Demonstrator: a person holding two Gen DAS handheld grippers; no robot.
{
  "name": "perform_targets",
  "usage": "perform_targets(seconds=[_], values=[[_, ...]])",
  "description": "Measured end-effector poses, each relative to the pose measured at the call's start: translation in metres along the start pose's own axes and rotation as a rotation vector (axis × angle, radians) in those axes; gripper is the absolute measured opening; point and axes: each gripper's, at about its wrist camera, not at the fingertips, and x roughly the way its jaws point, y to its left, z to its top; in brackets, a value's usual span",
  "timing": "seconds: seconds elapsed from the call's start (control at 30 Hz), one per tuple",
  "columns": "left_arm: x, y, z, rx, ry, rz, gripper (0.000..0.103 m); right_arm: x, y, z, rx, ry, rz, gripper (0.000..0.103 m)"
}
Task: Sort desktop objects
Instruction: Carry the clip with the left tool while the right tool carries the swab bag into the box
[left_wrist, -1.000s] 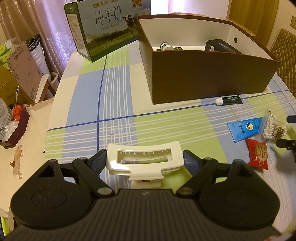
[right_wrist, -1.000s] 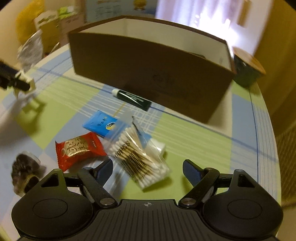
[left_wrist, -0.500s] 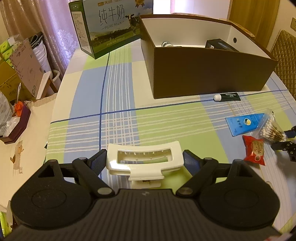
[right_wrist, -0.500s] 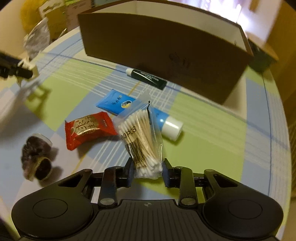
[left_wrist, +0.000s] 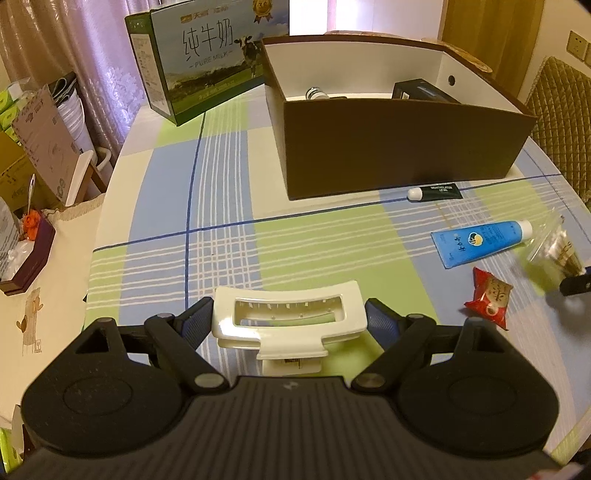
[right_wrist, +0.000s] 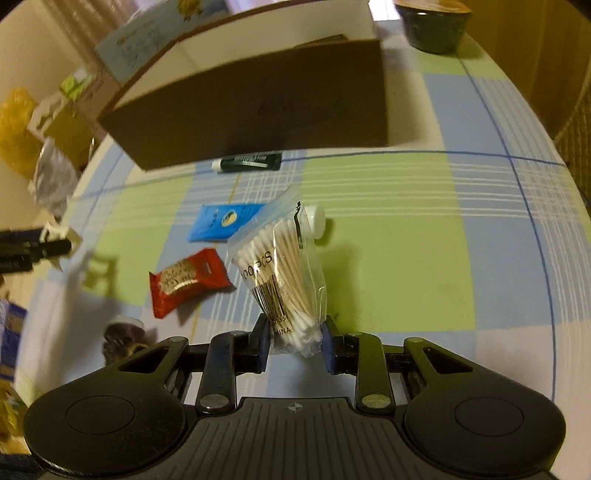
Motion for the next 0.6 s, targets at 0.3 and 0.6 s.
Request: perform_targets(seconds=[0.3,0.6], values=[[-0.011,-0.002,0.016,0.025,-0.042,-0.018,0.085,-0.029,-0.004,0.016,0.002,-0.045,0.01,0.025],[-0.021,-0.005,0.069,0.078,-0.132,-0.052,0.085,-0.047,0.008,0.072,-0.084,-0.142,0.027,0.025]])
